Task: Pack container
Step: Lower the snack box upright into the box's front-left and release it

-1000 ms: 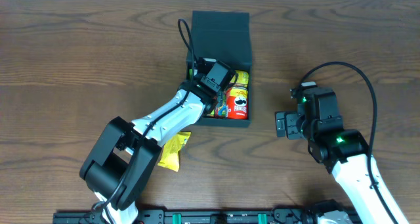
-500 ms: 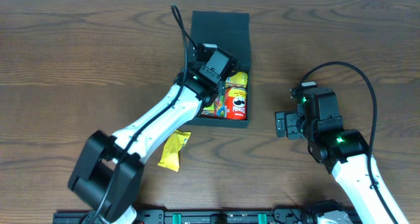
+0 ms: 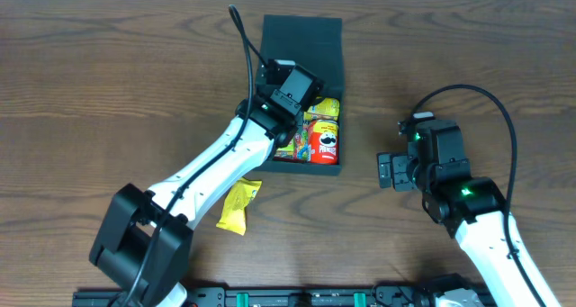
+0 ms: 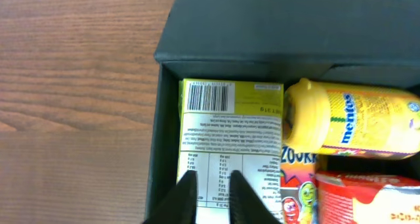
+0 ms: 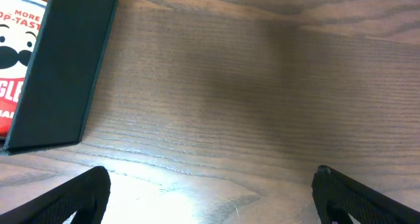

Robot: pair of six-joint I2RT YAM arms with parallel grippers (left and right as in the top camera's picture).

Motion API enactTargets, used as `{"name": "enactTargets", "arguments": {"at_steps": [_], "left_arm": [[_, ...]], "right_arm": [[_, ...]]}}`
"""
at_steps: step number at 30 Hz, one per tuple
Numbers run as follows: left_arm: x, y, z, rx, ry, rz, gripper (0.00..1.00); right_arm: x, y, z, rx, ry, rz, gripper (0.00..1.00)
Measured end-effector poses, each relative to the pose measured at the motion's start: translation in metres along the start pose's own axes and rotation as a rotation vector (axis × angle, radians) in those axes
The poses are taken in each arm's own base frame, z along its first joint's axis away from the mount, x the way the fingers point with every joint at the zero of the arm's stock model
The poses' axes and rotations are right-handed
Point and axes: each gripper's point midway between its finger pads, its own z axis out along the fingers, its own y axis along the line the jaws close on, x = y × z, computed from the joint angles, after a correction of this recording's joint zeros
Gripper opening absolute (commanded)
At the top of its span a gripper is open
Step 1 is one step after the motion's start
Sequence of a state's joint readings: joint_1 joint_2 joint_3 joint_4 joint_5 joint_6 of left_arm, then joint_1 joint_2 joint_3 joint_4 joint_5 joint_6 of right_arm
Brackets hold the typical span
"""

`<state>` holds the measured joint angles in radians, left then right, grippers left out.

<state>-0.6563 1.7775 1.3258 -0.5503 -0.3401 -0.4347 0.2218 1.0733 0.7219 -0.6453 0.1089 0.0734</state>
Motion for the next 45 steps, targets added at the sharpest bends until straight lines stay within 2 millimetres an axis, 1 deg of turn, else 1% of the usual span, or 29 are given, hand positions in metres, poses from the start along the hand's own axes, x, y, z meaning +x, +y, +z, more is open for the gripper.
{"name": "enactTargets", "arguments": {"at_steps": [3, 5, 8, 13, 24, 27, 31, 45], "left_arm": [[0.010, -0.001, 0.013, -0.018, 0.034, 0.009, 0.15], [0.020, -0.002, 0.023, -0.026, 0.070, 0.021, 0.15], [0.028, -0.004, 0.031, -0.025, 0.101, 0.030, 0.17], [0.030, -0.005, 0.030, -0.021, 0.107, 0.030, 0.18], [0.033, -0.006, 0.031, -0.014, 0.122, -0.005, 0.16], [0.036, -0.005, 0.031, -0.019, 0.134, -0.007, 0.15], [0.042, -0.002, 0.030, -0.029, 0.157, -0.009, 0.11], [0.052, 0.000, 0.027, -0.034, 0.206, -0.002, 0.11]], "right_arm": [[0.000, 0.000, 0.000, 0.000, 0.000, 0.000, 0.99], [0.000, 0.000, 0.000, 0.000, 0.000, 0.000, 0.99], [0.000, 0.000, 0.000, 0.000, 0.000, 0.000, 0.99], [0.000, 0.000, 0.000, 0.000, 0.000, 0.000, 0.99], [0.000, 0.000, 0.000, 0.000, 0.000, 0.000, 0.99], [0.000, 0.000, 0.000, 0.000, 0.000, 0.000, 0.99], [0.000, 0.000, 0.000, 0.000, 0.000, 0.000, 0.99], [0.000, 0.000, 0.000, 0.000, 0.000, 0.000, 0.99]]}}
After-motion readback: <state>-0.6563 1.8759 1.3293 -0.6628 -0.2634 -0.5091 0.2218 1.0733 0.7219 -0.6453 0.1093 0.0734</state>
